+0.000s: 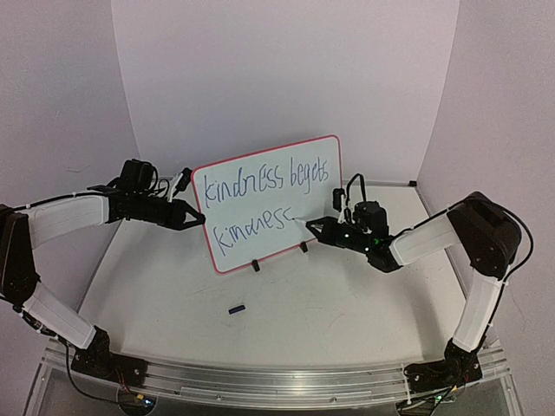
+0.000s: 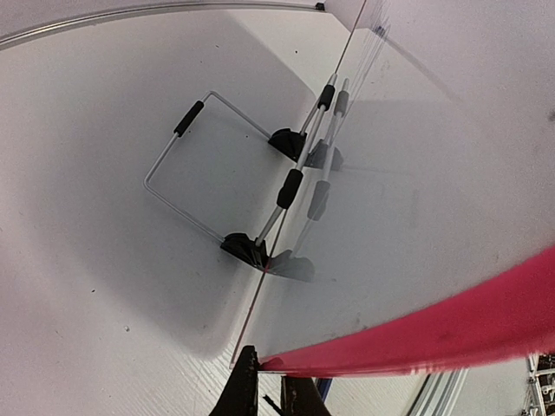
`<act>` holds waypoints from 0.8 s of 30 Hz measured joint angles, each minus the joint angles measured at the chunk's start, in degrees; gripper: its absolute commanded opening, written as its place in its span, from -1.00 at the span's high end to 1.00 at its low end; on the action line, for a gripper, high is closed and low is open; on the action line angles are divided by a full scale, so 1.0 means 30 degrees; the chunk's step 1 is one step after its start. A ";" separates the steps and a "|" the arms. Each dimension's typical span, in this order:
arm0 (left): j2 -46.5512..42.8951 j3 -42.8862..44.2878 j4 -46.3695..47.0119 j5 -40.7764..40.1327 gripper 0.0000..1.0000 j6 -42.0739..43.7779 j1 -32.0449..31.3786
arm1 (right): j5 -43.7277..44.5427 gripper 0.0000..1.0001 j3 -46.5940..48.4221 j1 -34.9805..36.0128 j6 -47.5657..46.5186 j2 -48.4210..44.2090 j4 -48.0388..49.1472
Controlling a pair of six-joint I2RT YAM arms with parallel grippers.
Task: Write a sentence on the whiteboard
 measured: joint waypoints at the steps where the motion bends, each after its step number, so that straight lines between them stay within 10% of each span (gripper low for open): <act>1: 0.0000 0.0000 0.0002 0.0000 1.00 0.0021 0.0000 | 0.0102 1.00 -0.0068 0.0000 0.0002 -0.0049 0.0006; 24: 0.0000 0.0000 0.0002 0.0013 1.00 0.0055 -0.0009 | -0.1568 1.00 0.0468 0.0000 0.0070 0.0472 -0.1037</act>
